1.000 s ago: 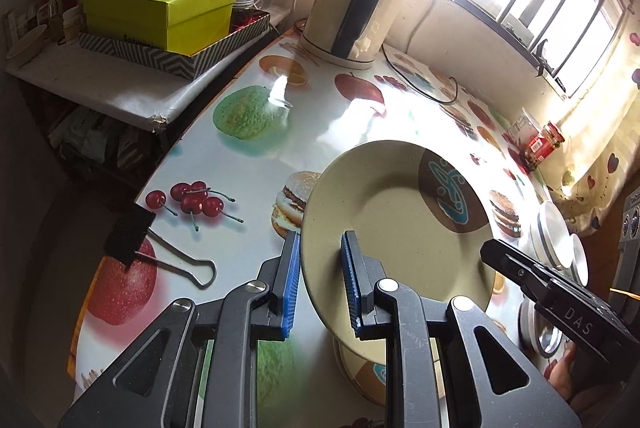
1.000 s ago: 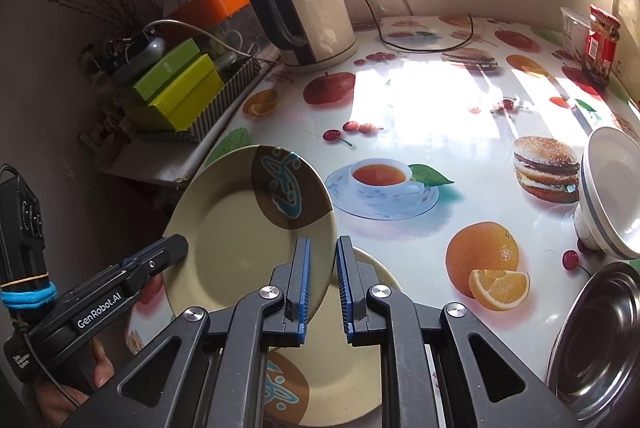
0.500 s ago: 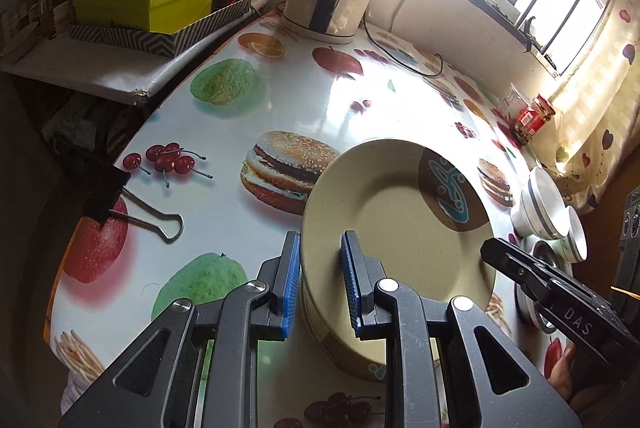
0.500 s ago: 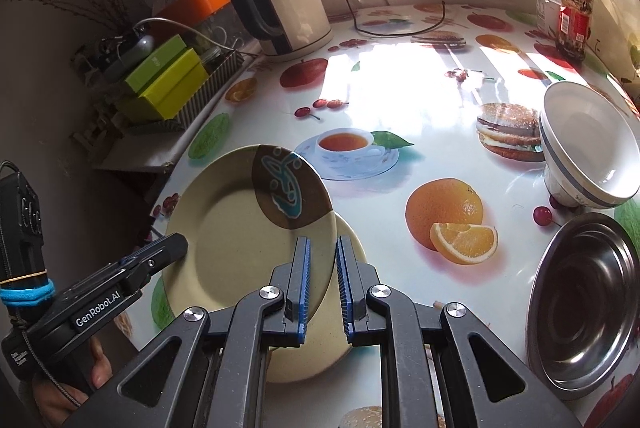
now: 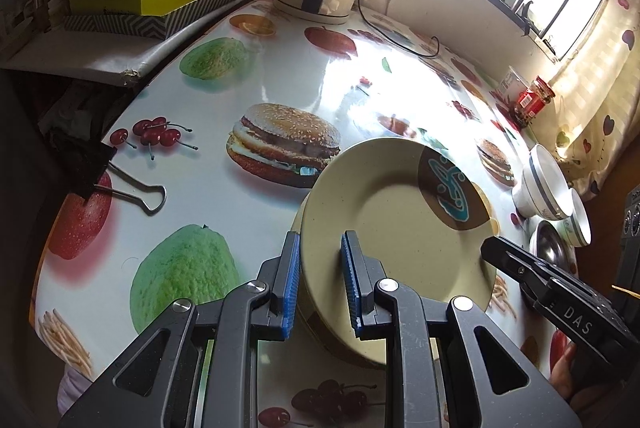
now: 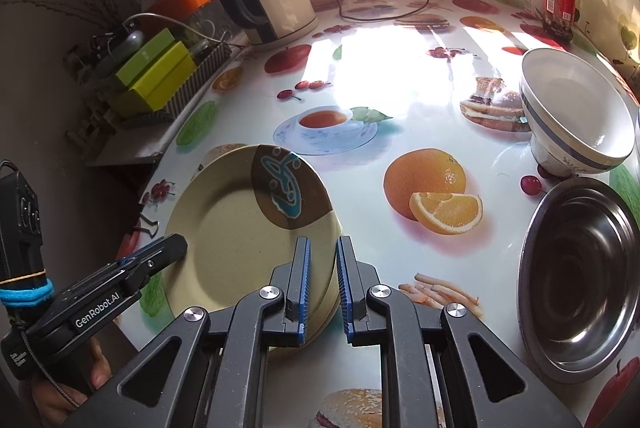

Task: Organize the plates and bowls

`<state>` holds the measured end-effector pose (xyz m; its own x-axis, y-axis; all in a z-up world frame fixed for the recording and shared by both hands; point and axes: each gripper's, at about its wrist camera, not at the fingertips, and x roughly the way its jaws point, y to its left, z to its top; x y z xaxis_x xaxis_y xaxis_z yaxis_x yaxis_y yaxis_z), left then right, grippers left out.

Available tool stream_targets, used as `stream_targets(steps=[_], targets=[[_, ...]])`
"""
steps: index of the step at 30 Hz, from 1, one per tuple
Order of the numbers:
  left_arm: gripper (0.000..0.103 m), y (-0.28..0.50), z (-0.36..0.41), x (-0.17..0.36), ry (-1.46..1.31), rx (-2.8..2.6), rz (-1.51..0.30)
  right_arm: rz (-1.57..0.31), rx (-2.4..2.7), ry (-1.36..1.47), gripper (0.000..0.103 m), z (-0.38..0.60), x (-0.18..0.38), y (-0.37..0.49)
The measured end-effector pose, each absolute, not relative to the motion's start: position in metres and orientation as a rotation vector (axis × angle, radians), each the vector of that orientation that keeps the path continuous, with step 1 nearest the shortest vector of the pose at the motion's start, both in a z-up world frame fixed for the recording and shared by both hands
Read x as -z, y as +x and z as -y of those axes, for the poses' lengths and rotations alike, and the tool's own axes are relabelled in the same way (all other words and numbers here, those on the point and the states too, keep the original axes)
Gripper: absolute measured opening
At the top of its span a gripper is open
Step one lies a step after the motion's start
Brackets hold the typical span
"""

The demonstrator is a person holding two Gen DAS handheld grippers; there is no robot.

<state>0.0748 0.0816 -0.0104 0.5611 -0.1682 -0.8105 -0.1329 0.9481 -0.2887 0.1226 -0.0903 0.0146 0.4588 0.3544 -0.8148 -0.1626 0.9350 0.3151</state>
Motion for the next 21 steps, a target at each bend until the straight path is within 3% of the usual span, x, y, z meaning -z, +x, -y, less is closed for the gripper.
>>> stream_targets(steps=[21], targets=[[0.021,0.0736,-0.0812,0.0142,-0.320,0.013,-0.992,-1.074,-0.317,0.200,0.014,0.0895,-0.0044,0.1179]])
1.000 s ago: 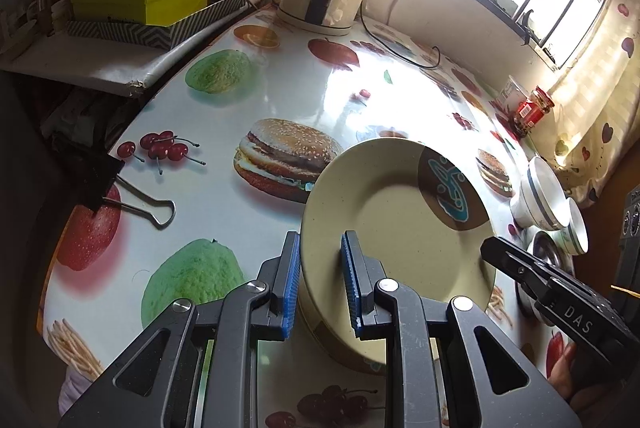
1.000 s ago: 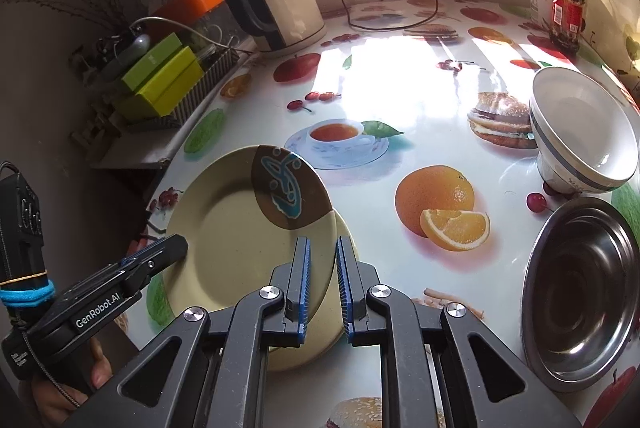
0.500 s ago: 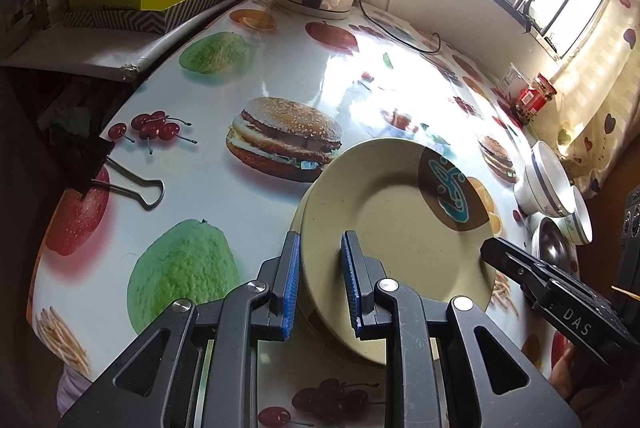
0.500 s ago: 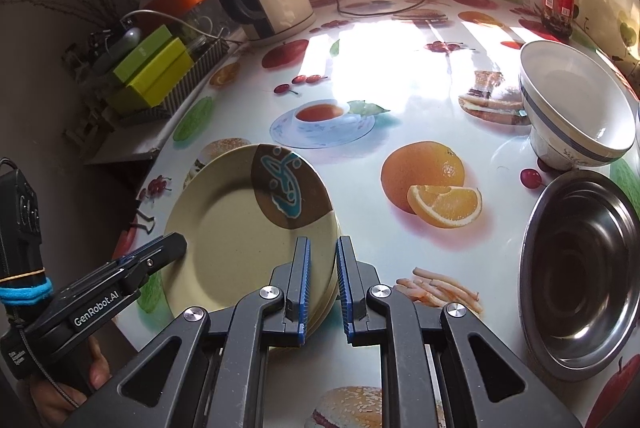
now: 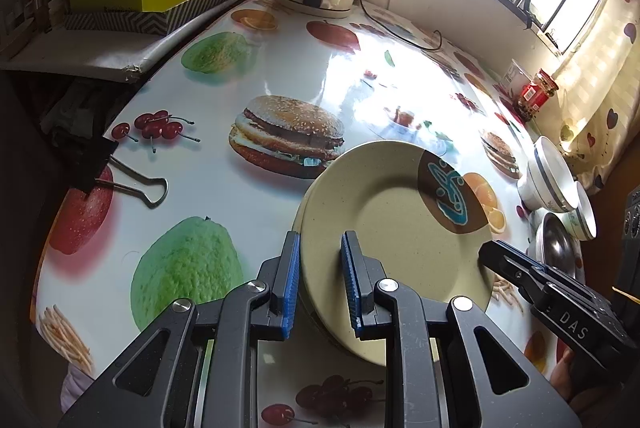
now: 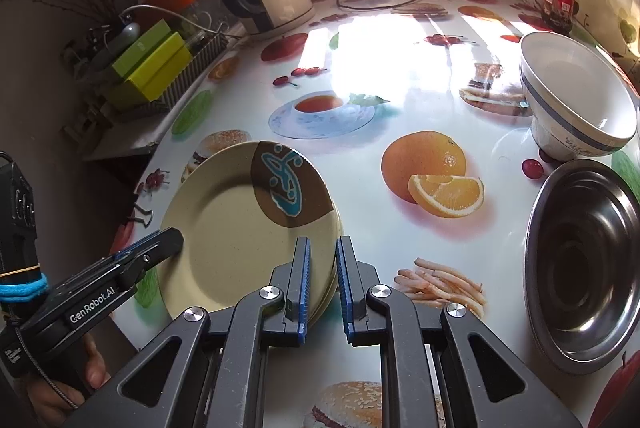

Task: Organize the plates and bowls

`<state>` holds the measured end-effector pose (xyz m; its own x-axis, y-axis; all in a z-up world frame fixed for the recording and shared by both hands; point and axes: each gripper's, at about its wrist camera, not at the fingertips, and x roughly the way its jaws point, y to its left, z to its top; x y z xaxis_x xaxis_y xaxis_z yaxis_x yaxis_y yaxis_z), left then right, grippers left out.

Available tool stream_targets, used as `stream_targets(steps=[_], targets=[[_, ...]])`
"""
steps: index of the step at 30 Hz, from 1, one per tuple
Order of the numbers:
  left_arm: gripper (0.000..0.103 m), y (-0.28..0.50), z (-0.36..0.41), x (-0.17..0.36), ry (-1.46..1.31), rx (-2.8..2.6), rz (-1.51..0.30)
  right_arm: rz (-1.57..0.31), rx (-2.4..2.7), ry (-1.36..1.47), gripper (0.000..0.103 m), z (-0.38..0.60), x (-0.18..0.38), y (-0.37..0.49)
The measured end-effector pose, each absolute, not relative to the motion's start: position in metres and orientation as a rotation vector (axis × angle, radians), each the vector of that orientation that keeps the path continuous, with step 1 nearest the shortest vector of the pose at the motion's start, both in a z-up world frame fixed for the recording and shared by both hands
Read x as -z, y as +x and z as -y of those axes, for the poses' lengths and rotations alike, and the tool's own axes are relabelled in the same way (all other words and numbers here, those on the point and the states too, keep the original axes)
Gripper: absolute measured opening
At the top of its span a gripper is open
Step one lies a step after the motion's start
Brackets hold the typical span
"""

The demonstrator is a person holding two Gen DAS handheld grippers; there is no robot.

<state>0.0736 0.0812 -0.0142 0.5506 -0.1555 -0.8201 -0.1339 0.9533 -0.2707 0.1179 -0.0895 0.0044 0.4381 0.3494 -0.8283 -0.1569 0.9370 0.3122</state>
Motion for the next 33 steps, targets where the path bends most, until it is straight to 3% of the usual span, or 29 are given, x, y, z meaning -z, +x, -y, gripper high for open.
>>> stream_targets(steps=[33], targets=[[0.021,0.0713,-0.0821,0.0151,-0.316,0.000,-0.995,-1.072,-0.315,0.200,0.015,0.0876,-0.0040,0.1147]])
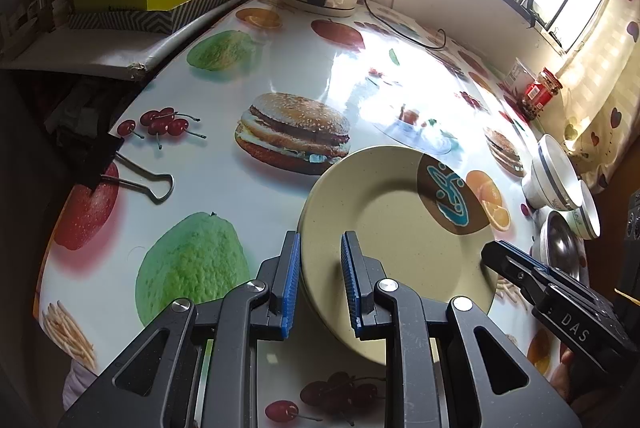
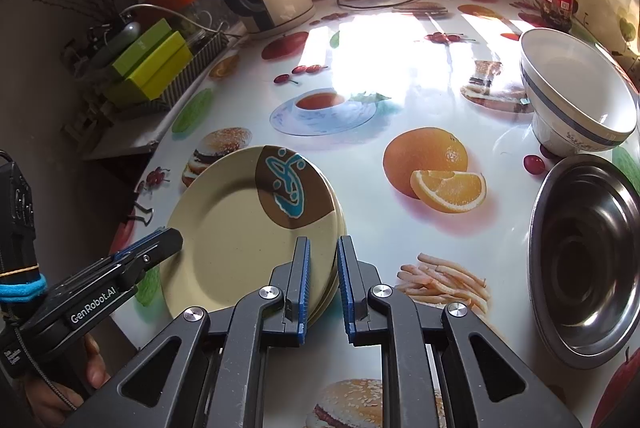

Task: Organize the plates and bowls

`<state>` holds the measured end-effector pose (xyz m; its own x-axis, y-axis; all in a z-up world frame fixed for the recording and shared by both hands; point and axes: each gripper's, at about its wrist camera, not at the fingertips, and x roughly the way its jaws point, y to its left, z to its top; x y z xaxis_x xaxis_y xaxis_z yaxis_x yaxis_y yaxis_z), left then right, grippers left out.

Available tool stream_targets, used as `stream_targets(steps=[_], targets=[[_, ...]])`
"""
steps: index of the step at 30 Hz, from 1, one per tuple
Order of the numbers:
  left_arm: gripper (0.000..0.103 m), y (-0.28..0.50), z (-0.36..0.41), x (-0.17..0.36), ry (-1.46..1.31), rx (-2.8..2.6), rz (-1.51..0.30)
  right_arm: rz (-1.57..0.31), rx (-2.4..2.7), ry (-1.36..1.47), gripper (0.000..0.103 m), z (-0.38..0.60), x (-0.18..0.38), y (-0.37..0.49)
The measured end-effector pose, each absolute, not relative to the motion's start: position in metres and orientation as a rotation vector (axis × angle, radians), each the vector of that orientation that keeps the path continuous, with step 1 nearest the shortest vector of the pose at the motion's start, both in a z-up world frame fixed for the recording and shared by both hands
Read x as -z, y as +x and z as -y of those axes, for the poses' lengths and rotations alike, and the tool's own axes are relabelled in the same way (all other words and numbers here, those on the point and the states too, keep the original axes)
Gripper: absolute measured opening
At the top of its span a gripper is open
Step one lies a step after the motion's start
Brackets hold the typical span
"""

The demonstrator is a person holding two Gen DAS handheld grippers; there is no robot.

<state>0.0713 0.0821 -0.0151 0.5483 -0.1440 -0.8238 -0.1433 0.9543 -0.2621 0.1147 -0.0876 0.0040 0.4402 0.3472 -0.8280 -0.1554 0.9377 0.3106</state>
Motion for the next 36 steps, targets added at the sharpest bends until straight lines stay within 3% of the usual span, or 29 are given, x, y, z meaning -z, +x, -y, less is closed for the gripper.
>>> stream_targets(steps=[3,9,23,29,36], targets=[[0.022,0.071,-0.082,0.015,-0.313,-0.002,-0.996,-1.072,-0.317,0.199,0.017,0.088,-0.004,0.114],[0.022,0.068,-0.082,0.007,-0.300,-0.006,-0.983,-1.048,-0.302,0.197,0.033,0.091,-0.011,0.112],[0.031,0.056,-0.061,-0.036,-0.213,0.018,-0.889,-0.961,-0.251,0.178,0.045,0.105,-0.049,0.096],[0.040,0.051,-0.043,-0.053,-0.173,0.045,-0.849,-0.922,-0.207,0.171,0.049,0.120,-0.067,0.084],[0.041,0.050,-0.014,-0.070,-0.120,0.090,-0.797,-0.877,-0.145,0.163,0.050,0.144,-0.084,0.073]])
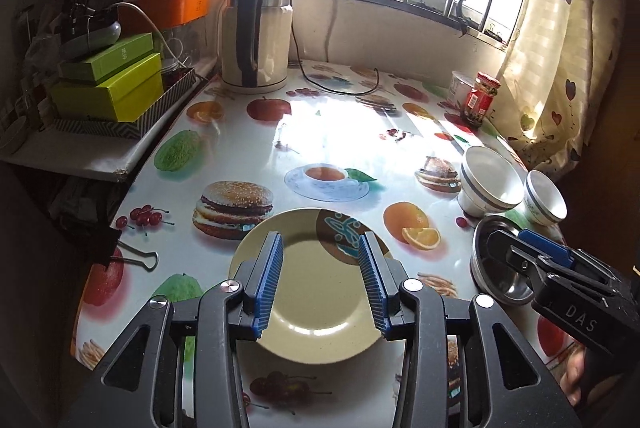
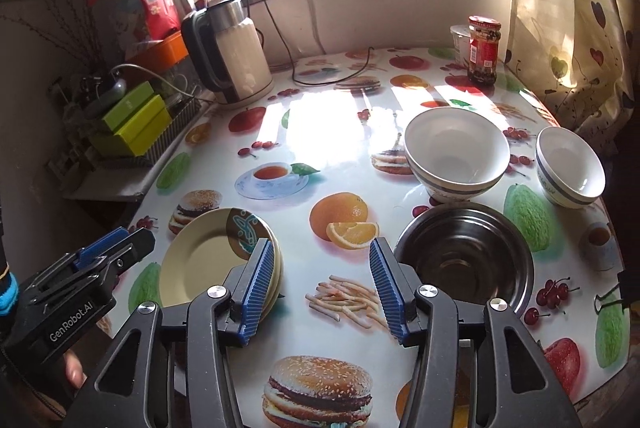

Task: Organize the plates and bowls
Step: 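Move both grippers toward the steel bowl beside the white bowls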

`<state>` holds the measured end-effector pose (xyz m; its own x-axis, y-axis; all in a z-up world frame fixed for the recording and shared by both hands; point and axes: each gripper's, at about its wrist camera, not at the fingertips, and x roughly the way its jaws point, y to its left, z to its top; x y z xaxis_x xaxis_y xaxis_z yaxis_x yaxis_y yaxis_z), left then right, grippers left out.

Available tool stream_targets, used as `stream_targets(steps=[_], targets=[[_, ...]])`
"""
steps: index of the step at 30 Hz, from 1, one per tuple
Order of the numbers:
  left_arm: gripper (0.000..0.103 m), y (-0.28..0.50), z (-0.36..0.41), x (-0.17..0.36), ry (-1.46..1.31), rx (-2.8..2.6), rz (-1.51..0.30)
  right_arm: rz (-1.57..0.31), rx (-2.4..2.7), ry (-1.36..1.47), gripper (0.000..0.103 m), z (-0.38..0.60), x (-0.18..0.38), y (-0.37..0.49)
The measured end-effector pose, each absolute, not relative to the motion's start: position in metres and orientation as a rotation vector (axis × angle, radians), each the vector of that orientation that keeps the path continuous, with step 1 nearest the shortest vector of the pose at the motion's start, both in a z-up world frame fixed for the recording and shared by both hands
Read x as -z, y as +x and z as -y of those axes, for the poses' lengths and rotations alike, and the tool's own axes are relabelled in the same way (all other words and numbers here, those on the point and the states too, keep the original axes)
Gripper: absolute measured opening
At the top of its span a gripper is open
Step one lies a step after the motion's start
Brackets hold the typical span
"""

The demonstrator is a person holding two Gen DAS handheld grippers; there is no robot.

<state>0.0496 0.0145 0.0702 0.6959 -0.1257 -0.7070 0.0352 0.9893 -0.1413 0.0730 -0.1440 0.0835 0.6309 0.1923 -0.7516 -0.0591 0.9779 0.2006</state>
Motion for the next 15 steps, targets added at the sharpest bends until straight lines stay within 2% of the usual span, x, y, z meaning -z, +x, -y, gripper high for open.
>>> stream_targets(steps=[15], targets=[[0.042,0.078,0.053,-0.078,-0.079,0.245,-0.799,-0.829,0.002,0.226,0.055,0.223,-0.095,0.066]])
